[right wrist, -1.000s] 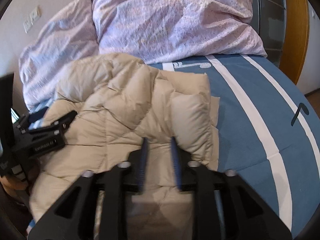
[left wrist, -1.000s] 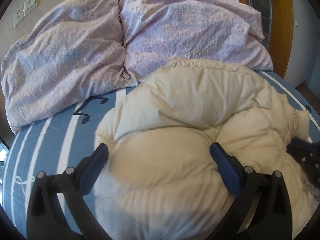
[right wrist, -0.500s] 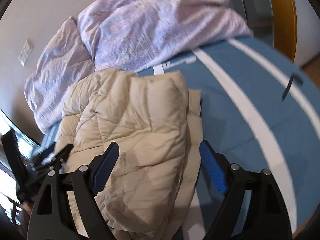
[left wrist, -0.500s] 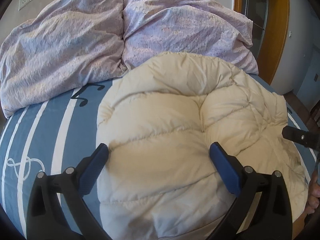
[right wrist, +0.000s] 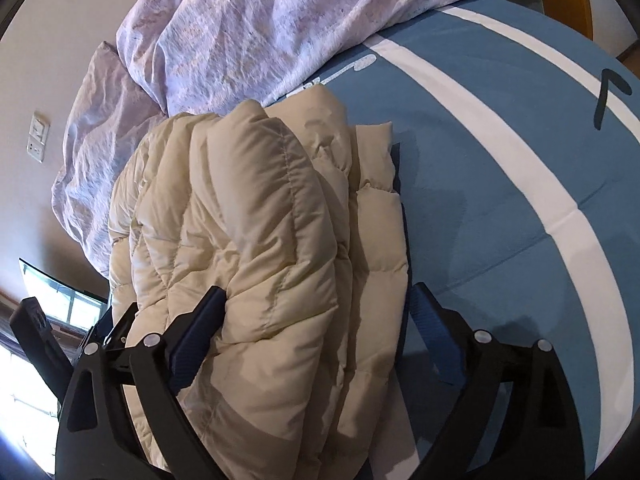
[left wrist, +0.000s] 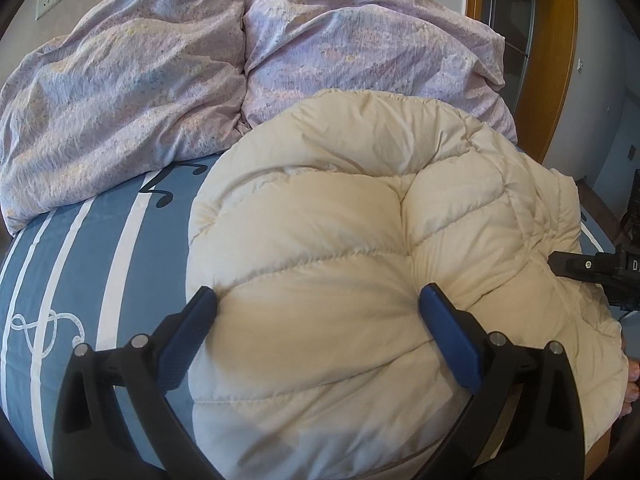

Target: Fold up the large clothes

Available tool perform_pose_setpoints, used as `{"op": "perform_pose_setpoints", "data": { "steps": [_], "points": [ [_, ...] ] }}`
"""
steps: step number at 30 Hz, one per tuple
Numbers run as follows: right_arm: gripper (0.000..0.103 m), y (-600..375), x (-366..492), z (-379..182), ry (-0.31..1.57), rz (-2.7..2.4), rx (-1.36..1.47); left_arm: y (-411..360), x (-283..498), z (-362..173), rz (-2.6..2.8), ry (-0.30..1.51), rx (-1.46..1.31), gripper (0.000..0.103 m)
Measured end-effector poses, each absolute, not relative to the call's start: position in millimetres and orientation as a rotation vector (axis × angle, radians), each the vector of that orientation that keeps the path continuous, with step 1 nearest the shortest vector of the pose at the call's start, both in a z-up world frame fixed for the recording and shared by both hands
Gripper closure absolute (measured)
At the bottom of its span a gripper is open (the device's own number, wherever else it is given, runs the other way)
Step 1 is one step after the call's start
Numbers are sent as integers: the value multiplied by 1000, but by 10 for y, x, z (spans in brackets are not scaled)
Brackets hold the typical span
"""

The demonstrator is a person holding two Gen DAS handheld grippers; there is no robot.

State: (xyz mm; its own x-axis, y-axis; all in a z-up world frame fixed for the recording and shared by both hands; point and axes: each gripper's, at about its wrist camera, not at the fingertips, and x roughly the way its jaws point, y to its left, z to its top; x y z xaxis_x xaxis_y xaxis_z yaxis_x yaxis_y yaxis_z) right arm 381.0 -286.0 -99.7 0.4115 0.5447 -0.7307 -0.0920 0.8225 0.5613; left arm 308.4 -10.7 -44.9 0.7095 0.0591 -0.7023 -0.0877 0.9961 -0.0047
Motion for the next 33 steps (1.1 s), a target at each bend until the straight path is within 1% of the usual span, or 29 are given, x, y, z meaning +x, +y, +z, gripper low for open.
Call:
{"op": "perform_pose_setpoints", "data": {
  "steps": [6, 7, 9, 10, 14, 15, 16, 17, 19, 22, 28, 33],
  "points": [
    [11, -2821, 3834, -1027, 1072, 453, 462, -106, 3086, -465, 81, 778, -38, 2],
    [16, -2813, 3834, -1035, 1072, 471, 467, -106, 3085, -463, 81, 778, -39, 2],
    [21, -2808, 3846, -1050, 1076, 493, 484, -104, 3082, -477, 82, 776, -44, 2],
    [26, -2807, 3849, -1062, 1079, 509, 497, -100, 3085, -487, 82, 776, -45, 2],
    [34, -2806, 3866, -1102, 1084, 551, 536, -90, 3089, -502, 84, 775, -49, 2],
    [37, -2806, 3865, -1110, 1083, 557, 542, -88, 3088, -497, 84, 774, -49, 2],
    [43, -2803, 3866, -1118, 1082, 568, 548, -88, 3087, -495, 84, 774, -48, 2],
    [46, -2797, 3863, -1117, 1078, 577, 549, -88, 3090, -501, 85, 773, -48, 2],
    [56, -2774, 3850, -1095, 1067, 571, 536, -87, 3088, -496, 85, 774, -48, 2],
    [63, -2711, 3838, -1048, 1052, 555, 495, -90, 3086, -498, 91, 772, -45, 2],
    [71, -2597, 3799, -970, 1031, 517, 409, -92, 3093, -501, 100, 771, -46, 2],
    [73, -2528, 3802, -944, 1020, 508, 369, -81, 3085, -505, 108, 766, -51, 2]
  ]
}}
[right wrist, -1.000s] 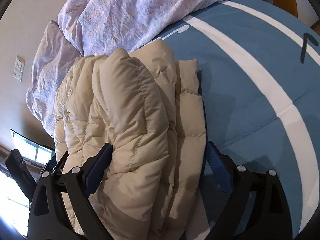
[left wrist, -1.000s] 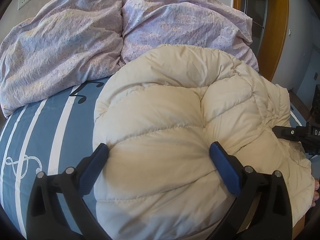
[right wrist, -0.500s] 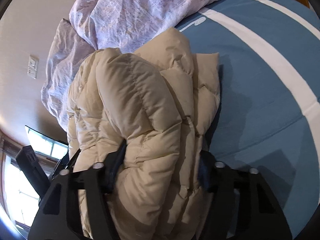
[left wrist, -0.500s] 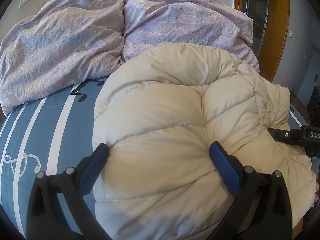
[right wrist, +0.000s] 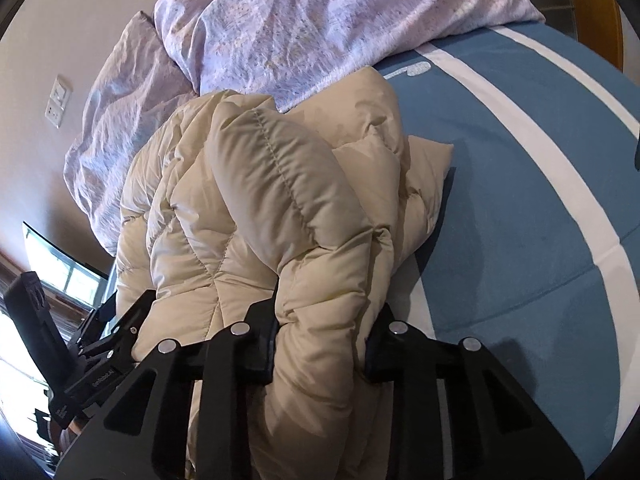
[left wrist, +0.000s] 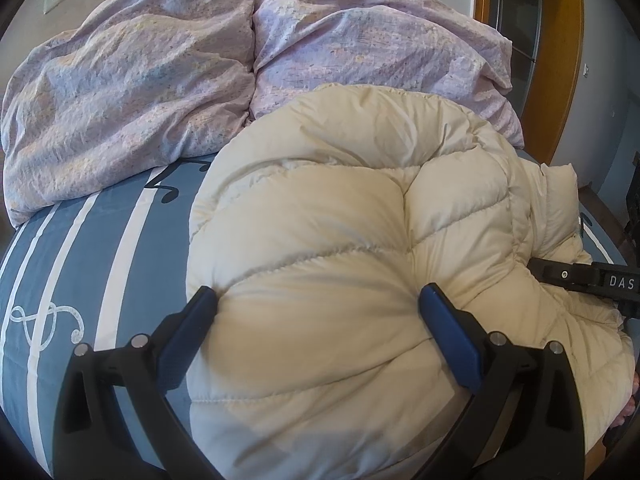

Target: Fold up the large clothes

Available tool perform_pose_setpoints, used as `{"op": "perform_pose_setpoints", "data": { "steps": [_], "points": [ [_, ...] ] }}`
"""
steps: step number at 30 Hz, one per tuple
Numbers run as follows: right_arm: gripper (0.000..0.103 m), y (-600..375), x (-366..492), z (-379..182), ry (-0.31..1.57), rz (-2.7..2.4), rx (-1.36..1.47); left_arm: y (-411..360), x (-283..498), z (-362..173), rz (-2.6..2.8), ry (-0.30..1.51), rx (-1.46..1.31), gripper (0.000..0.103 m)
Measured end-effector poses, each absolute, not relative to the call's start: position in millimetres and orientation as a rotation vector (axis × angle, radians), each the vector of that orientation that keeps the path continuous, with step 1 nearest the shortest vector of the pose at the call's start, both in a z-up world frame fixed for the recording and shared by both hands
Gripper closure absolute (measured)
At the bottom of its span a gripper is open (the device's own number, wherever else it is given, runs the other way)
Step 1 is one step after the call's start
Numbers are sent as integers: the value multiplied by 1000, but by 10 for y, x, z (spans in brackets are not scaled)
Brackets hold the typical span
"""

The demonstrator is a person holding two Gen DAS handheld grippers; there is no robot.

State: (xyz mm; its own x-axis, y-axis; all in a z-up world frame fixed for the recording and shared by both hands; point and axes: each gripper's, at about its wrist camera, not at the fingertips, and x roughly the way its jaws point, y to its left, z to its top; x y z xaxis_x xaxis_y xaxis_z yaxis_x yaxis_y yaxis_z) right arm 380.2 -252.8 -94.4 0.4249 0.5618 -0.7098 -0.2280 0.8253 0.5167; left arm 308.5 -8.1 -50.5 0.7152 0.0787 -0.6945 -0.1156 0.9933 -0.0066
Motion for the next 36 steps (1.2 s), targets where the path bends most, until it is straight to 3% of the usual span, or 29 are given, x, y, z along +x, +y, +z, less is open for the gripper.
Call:
{"op": "perform_pose_setpoints", "data": {
  "steps": [19, 36],
  "points": [
    [74, -2461, 3788, -904, 1005, 491, 309, 461, 2969, -210, 75, 799, -209, 2],
    [74, -2446, 3795, -891, 995, 505, 262, 685, 3181, -482, -120, 941, -362, 2]
  ]
}}
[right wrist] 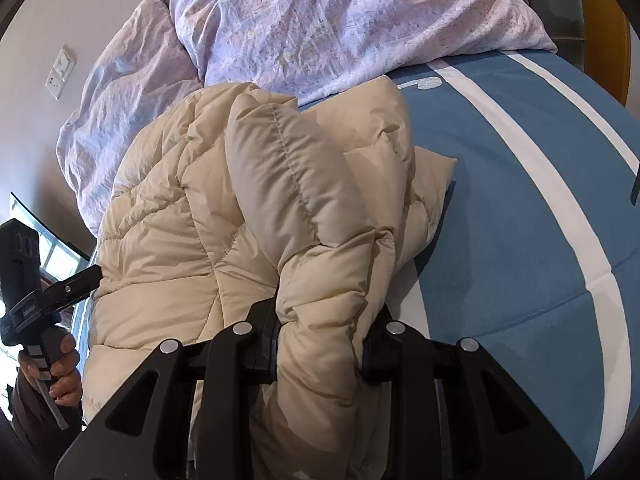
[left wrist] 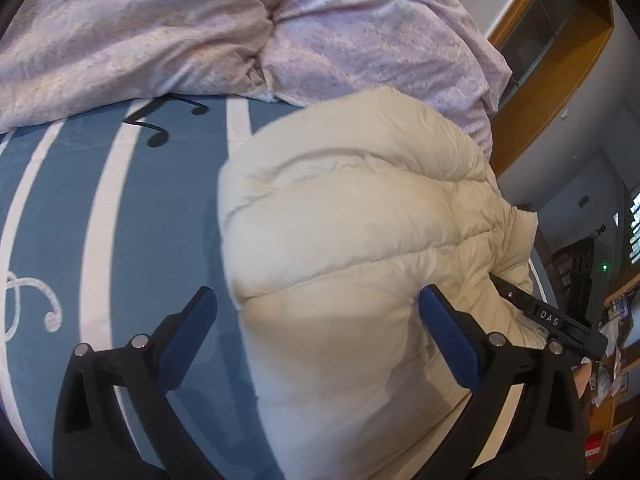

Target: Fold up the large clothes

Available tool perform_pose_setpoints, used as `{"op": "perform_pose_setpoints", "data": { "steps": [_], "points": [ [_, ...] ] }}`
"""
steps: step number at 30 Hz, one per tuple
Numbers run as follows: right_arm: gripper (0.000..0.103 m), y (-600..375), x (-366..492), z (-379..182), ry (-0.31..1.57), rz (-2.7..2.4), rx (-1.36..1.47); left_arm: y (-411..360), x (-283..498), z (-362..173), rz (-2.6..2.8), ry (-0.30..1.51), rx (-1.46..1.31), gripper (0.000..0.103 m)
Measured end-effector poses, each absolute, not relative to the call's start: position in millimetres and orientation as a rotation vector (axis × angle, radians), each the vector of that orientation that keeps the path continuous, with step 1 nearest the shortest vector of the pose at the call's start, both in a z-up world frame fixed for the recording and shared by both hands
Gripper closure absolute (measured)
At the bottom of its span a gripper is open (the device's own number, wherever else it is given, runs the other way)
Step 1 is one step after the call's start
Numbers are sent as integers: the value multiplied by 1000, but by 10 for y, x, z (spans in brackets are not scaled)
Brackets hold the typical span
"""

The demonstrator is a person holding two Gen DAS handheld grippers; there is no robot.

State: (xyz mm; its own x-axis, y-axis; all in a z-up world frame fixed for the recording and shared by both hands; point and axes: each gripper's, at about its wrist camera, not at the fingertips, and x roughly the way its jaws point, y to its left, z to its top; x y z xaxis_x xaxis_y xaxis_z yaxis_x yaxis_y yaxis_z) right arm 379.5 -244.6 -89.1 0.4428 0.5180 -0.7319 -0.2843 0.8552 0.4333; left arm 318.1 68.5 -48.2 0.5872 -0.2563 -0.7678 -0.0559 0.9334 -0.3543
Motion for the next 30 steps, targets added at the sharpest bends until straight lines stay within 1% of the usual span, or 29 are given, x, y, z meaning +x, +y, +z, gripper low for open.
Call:
{"op": "perform_pose_setpoints", "data": {
  "steps": [8, 16, 18, 20, 25, 28, 30],
  "points": [
    [74, -2447, 3797, -891, 997, 517, 256, 632, 3335, -676, -157, 990, -435, 2],
    [74, -2447, 3796, -887, 1004, 518, 251, 652, 3391, -793, -182, 996, -521, 2],
    [74, -2446, 3798, -888, 1006, 518, 251, 659, 3396, -824, -192, 989, -546, 3],
    [74, -2447, 3800, -888, 1006, 519, 251, 665, 3388, -829, -198, 975, -561, 7],
    [74, -2424, 3799, -873, 1005, 520, 246, 705, 3332, -781, -217, 930, -597, 27],
    [75, -2398, 3774, -837, 991, 521, 236, 718, 3281, -714, -235, 902, -604, 47],
    [77, -2397, 3766, -808, 984, 531, 248, 728, 3246, -679, -249, 885, -609, 54]
  ]
}}
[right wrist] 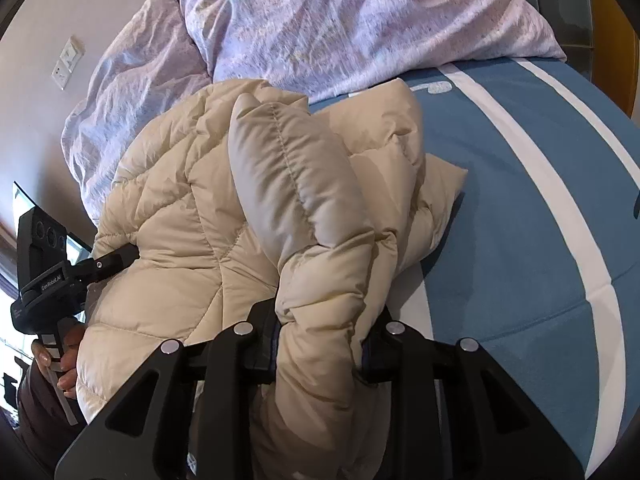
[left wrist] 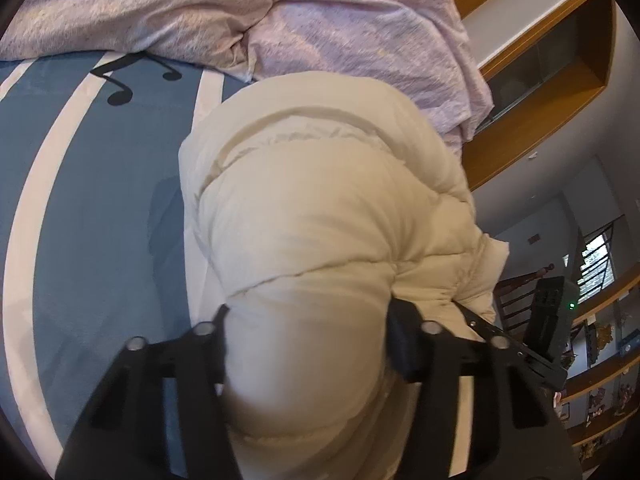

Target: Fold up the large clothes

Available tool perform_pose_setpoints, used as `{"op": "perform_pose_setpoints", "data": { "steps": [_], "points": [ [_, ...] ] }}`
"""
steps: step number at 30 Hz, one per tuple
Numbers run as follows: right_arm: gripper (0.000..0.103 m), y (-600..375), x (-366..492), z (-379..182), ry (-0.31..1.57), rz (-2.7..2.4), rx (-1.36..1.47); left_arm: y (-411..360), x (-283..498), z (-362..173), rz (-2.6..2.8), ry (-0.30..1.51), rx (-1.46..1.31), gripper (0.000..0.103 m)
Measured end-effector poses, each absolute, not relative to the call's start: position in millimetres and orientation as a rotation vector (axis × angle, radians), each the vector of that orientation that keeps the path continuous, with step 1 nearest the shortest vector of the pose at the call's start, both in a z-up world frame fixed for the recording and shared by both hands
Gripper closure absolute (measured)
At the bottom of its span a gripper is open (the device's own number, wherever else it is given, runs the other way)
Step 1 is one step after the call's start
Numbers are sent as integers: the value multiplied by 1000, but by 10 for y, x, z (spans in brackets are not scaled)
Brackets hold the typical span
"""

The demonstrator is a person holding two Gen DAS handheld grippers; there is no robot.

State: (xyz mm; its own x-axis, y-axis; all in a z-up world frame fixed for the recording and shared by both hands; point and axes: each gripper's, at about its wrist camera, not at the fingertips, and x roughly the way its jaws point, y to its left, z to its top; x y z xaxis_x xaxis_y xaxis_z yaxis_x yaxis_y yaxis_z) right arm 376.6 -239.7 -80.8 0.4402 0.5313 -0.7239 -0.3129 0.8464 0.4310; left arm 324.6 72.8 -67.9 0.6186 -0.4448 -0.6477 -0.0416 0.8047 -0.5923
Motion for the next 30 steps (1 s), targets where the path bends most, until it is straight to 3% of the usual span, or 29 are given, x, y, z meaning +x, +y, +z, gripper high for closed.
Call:
{"op": "perform_pose_setpoints", "data": {
  "steps": [4, 10, 30],
  "points": [
    [82, -2368, 3780, -731, 973, 554, 264, 757, 3168, -623, -264, 858, -609, 64],
    [85, -2119, 3842, -599, 961, 597, 251, 931, 3025, -514, -260, 804, -620, 68],
    [86, -1078, 4333, -245, 895, 707, 164, 1870, 3083, -240, -130, 713, -627, 68]
  ]
}}
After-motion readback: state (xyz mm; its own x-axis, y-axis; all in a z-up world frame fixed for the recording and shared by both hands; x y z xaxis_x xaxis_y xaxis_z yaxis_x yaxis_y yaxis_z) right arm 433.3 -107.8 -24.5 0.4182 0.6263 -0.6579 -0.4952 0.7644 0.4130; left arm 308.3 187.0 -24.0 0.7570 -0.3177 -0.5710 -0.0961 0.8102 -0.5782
